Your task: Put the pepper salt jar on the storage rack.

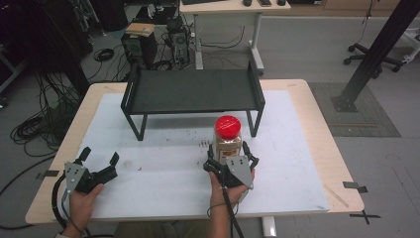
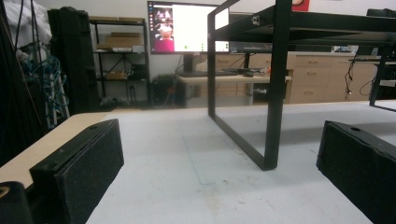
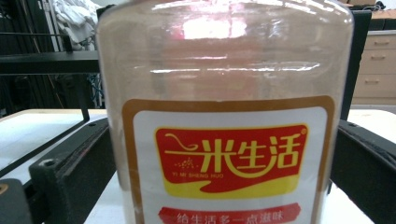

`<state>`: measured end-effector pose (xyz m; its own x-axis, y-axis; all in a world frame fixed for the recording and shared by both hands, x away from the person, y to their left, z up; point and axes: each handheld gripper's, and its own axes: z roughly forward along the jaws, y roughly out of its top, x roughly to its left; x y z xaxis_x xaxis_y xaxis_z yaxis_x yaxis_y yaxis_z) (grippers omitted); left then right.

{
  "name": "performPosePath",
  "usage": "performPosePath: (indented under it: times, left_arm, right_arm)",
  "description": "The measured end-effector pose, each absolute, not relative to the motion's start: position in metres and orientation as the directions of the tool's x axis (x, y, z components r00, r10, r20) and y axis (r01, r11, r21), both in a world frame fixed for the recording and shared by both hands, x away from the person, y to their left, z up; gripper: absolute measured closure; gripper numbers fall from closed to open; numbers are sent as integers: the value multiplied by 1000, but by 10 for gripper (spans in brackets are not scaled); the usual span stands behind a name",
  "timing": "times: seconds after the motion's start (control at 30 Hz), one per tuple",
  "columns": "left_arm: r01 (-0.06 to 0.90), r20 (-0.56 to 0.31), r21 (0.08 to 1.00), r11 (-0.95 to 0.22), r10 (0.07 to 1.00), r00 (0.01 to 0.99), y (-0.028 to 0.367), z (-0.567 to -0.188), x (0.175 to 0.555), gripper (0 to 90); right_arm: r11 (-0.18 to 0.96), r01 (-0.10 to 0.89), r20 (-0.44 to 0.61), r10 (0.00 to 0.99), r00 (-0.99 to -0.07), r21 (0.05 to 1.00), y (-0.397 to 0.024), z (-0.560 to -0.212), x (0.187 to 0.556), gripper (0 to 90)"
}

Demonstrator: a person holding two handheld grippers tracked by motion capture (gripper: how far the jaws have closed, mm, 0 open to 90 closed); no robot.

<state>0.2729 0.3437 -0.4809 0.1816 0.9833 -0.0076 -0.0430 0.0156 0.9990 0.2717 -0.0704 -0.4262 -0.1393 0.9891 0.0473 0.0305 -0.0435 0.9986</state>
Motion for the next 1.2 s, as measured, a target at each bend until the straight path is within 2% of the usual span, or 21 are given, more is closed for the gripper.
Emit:
performPosePath:
  times: [1.2]
  left_arm:
    - [-44,-8,999,16,983,183,344,-481,273,10]
  right_arm:
    - [-47,22,50,989,-137,999,-71,-426,286,18]
